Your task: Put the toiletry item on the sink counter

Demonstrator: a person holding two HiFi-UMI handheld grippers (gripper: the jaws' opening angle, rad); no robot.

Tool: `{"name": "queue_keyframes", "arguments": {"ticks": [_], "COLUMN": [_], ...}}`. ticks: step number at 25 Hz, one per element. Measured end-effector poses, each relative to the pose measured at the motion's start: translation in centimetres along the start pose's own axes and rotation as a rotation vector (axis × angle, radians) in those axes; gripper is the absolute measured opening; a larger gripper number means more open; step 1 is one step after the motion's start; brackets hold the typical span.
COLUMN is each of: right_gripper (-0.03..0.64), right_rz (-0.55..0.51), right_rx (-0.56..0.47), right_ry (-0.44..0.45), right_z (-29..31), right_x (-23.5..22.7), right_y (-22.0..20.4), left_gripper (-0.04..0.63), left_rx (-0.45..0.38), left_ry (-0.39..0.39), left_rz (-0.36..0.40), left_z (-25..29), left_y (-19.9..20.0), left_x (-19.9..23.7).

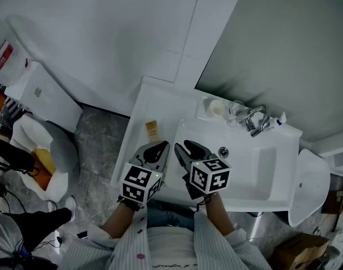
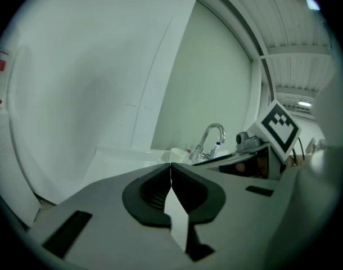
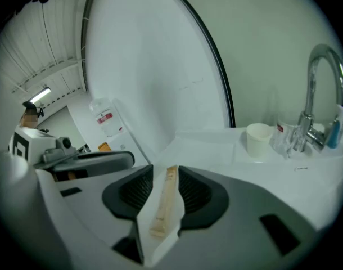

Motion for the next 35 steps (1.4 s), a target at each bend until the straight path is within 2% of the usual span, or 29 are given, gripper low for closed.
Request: {"name": "queue_keyframes", "arguments": {"ticks": [8, 14, 20, 27, 35], "right_gripper": [0.122, 0.080, 0.044, 0.017, 0.009], "right_rz": [-0.032, -0.081, -0.135, -0.205, -0.222], "right_rx": [-0.146, -0.204, -0.265, -0.305, -0.320], "right_ry": [0.086, 0.129, 0.125, 0.101, 0.094], "right_z": [-4.6, -7.3, -9.7, -12.2, -13.4], "right_x": [1.8, 3.1, 4.1, 4.5, 4.4], "right_y": [3.8, 6.1, 7.2, 7.9, 8.1], "left_gripper": [0.017, 0.017, 0.017, 0.017, 0.017], "left_rx": [-0.091, -0.160, -0.206, -0.227, -0.248], "left_ry": [-0.050, -0.116, -0.224, -0.336, -0.376], "left_rz": [0.010, 0.033, 0.051, 0.144, 0.123], "left_z": [-0.5, -1.2, -1.5, -1.7, -2.1], "left_y": [4.1, 7.8, 10.4, 12.4, 12.9], "left_x": [-0.9, -1.5, -2.6, -4.6, -4.9]}}
Point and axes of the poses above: the fingertips, and each gripper's own axes: z forward along the fingers, x to its left, y out of its top, the point moved 10 cm from there along -z, backward along the fingers, and after that the axes turned 11 degrees about z, right-handed, at the moved point
